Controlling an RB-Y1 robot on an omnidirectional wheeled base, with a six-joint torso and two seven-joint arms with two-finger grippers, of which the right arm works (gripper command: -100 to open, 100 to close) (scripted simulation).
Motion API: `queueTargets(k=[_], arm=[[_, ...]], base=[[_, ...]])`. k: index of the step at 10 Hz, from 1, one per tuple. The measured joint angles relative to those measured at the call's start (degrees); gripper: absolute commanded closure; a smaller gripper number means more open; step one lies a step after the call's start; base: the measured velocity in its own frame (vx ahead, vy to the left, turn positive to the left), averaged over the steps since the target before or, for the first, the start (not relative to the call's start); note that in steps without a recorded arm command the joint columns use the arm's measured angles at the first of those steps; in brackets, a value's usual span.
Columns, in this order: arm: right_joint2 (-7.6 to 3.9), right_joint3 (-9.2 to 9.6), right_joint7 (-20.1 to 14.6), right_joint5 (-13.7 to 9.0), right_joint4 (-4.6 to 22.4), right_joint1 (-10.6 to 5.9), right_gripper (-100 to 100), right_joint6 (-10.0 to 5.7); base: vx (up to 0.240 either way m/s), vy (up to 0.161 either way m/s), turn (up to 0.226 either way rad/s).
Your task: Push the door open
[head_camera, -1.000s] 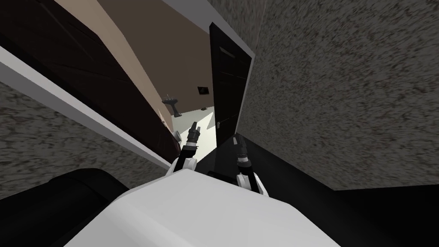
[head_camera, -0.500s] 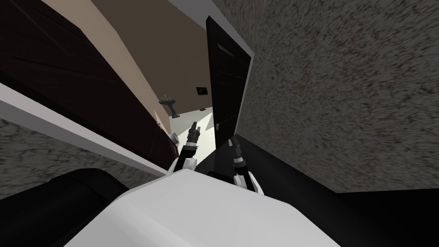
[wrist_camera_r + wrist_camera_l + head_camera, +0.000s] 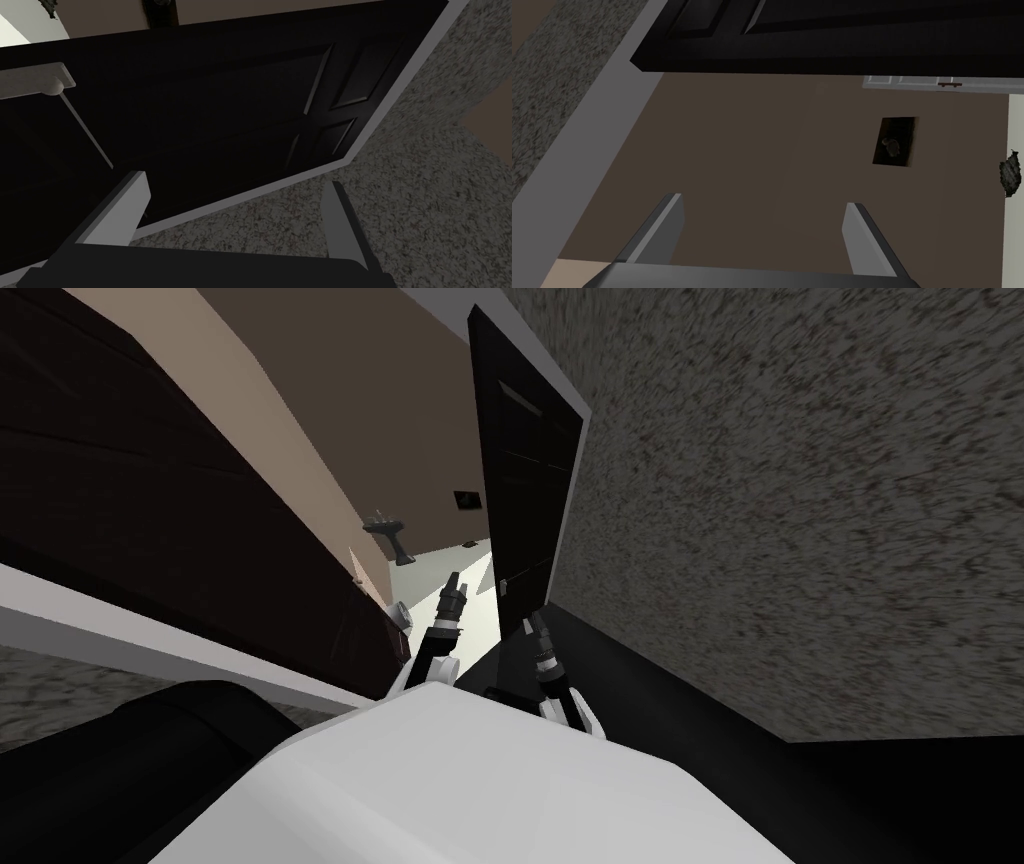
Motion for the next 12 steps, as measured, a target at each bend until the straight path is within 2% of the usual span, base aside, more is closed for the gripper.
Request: queueTargets(k=[3,5,7,9,11,12], arm=[[-0.89,3.42,-0.7,-0.2,5.1,-2.52,-100,-0.75],[-1.16,5.92,-0.7,0.0,6.8,-3.12,-100,-0.57],[-1.78,7.47,-1.1,-0.1,9.4,-4.48,-100,-1.11],[-1.69,8.97,-1.1,0.0,11.1,-5.28,-100,-0.99],[-1.75,10.61,-1.3,-0.1,14.4,-6.66,-100,-1.88],[-2.15,11.82,-1.6,-0.1,15.4,-7.45,-100,-1.68]], base=[[0.156,0.010,-0.042],[0.143,0.012,-0.034],[0.113,0.018,-0.033],[0.091,0.002,-0.023],[0.155,0.013,-0.050],[0.157,0.014,-0.030]])
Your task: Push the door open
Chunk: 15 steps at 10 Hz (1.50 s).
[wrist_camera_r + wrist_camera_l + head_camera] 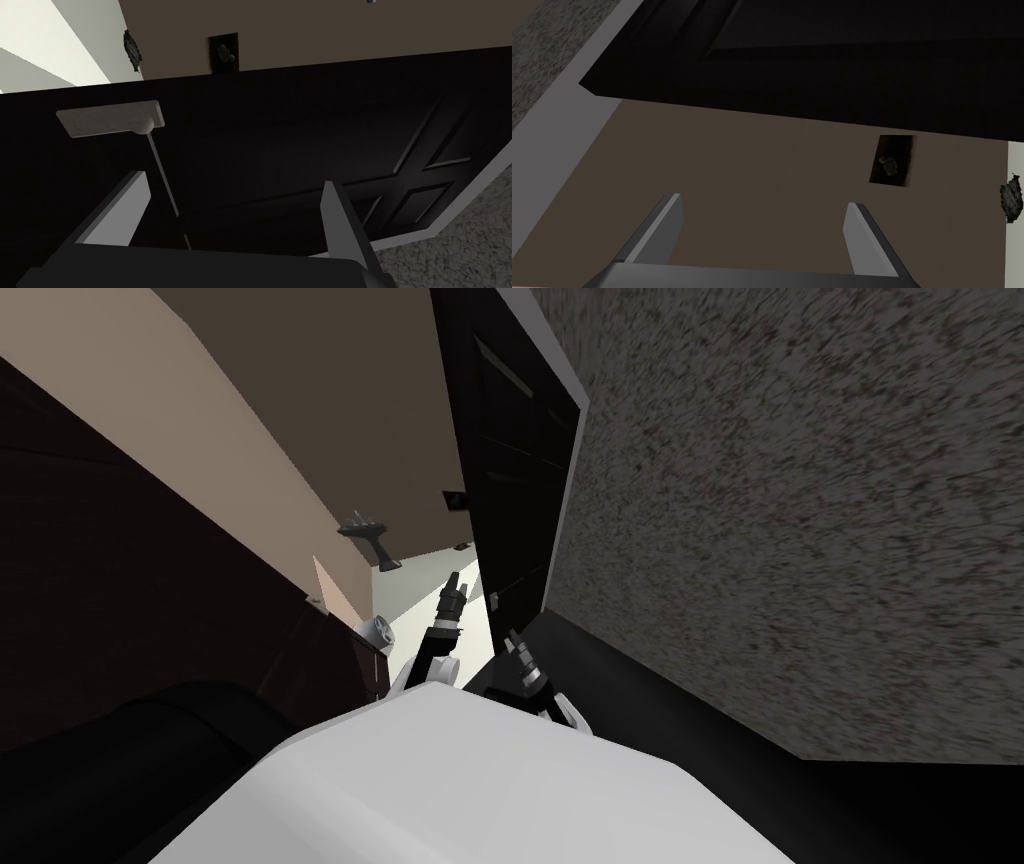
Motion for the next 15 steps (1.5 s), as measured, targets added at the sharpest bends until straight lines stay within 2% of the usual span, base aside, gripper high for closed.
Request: queueTargets(k=[1,3,4,5,7,11,13,15], arm=[[0.00,0.85,-0.2,0.0,1.4,-0.91,-100,0.05],[-0.06,2.63,-0.2,0.0,3.8,-1.69,-100,-0.46],[-0.15,3.42,-0.3,0.0,5.5,-2.22,-100,-1.07],[-0.62,4.42,-0.5,0.0,6.1,-2.69,-100,-1.04],[-0.36,6.02,-0.6,0.0,9.0,-3.98,-100,-1.37],[-1.15,9.01,-1.1,0.0,12.2,-5.78,-100,-1.52],[-0.85,10.52,-1.0,0.0,14.9,-6.67,-100,-2.06],[-1.20,11.90,-1.3,0.0,16.8,-7.77,-100,-2.27]], base=[[0.140,0.011,-0.021],[0.151,0.027,-0.041],[0.140,0.013,-0.042],[0.147,0.004,-0.027],[0.168,0.038,-0.037],[0.128,0.017,-0.024],[0.190,0.026,-0.032],[0.171,0.028,-0.017]])
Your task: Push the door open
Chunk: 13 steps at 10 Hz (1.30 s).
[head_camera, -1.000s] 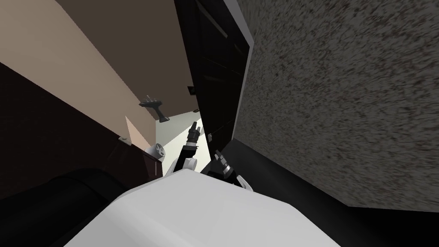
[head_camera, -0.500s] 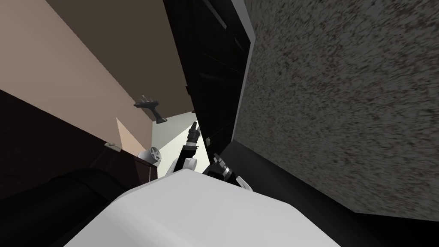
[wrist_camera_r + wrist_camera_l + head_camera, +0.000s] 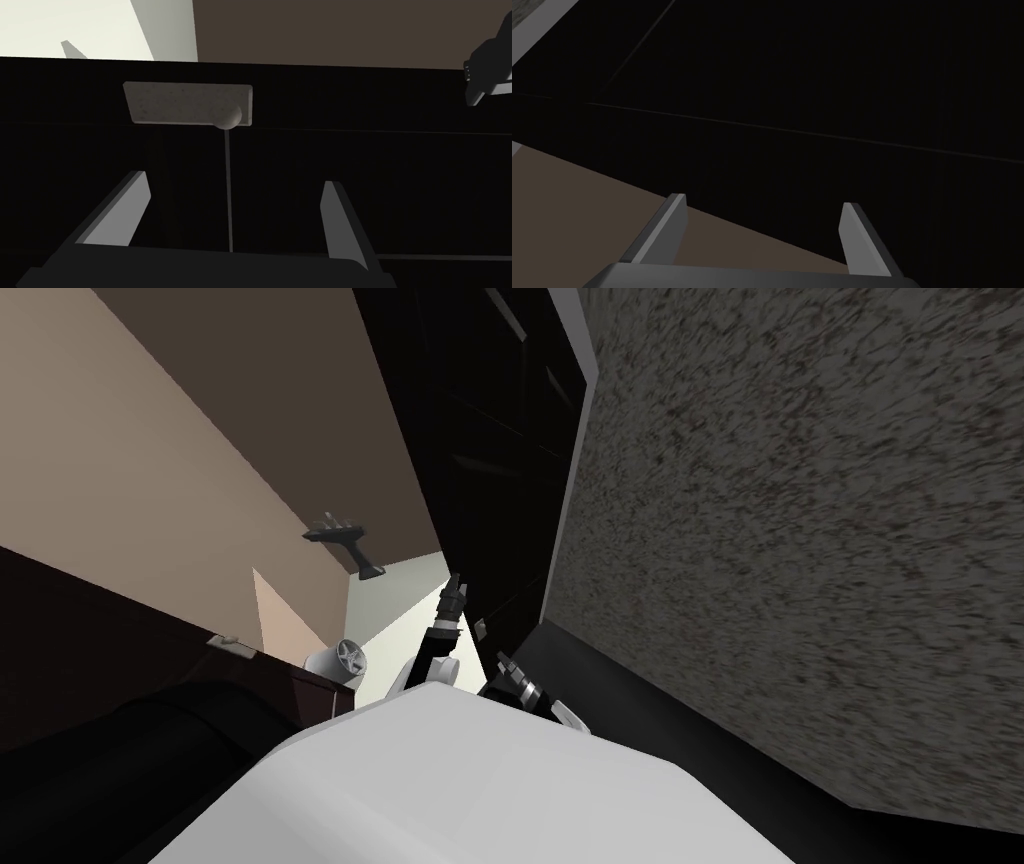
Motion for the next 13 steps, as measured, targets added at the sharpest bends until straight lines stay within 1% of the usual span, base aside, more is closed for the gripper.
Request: queueTargets(k=[1,2,3,6,8,11,12,13], arm=[[0.18,0.74,0.0,0.0,1.6,-0.54,-100,-0.45],[0.00,1.49,-0.1,0.0,2.1,-0.96,-100,-0.35],[-0.03,1.57,-0.2,0.0,2.2,-1.02,-100,-0.27],[0.53,1.17,0.3,0.1,2.9,-0.79,-100,-0.57],[0.87,0.90,0.6,0.1,3.3,-0.60,-100,-0.78],[1.69,0.35,1.2,0.2,4.5,-0.31,-100,-1.28],[1.90,0.19,1.4,0.2,4.7,-0.23,-100,-1.41],[2.10,0.06,1.6,0.3,5.0,-0.15,-100,-1.52]], base=[[0.222,0.053,-0.062],[0.094,0.022,0.002],[0.068,0.136,0.045],[0.102,0.153,0.017],[0.134,0.183,0.034],[0.123,0.192,0.037],[0.073,0.157,0.037],[0.033,0.071,-0.001]])
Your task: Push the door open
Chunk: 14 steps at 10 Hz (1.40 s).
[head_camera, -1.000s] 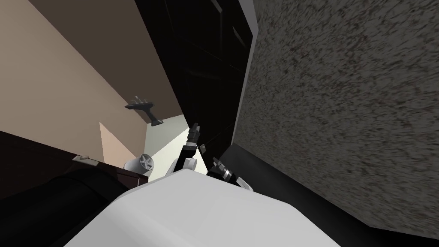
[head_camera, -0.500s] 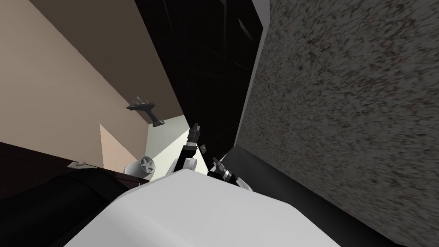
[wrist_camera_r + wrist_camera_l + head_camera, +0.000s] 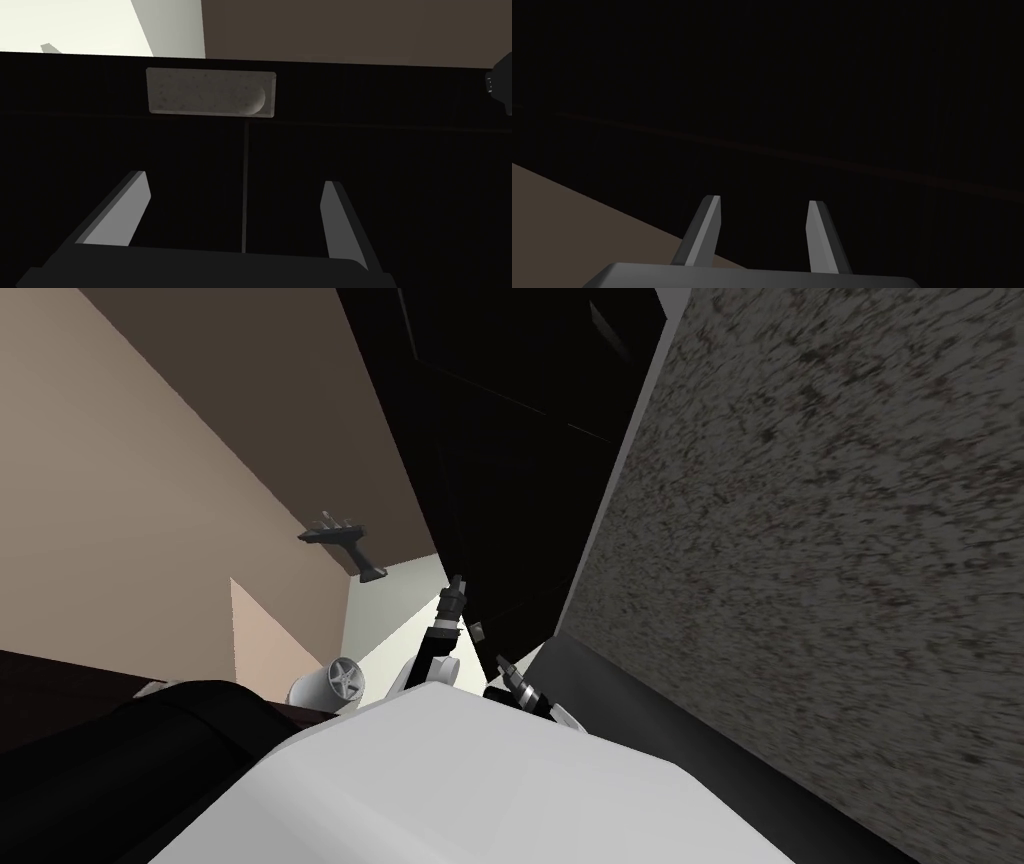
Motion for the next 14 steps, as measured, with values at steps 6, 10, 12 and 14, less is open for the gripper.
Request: queueTargets(k=[6,10,12,14], arm=[[-0.01,0.00,0.0,0.0,0.0,0.00,100,0.00],[1.12,-3.44,1.2,-0.5,0.8,0.17,-100,0.72],[2.14,-5.72,2.3,-0.8,1.3,0.49,-100,1.45],[3.00,-8.14,3.0,-1.2,2.1,0.32,-100,1.84]], base=[[-0.006,-0.014,0.001],[-0.051,0.146,-0.077],[-0.020,0.157,-0.074],[-0.038,0.150,-0.058]])
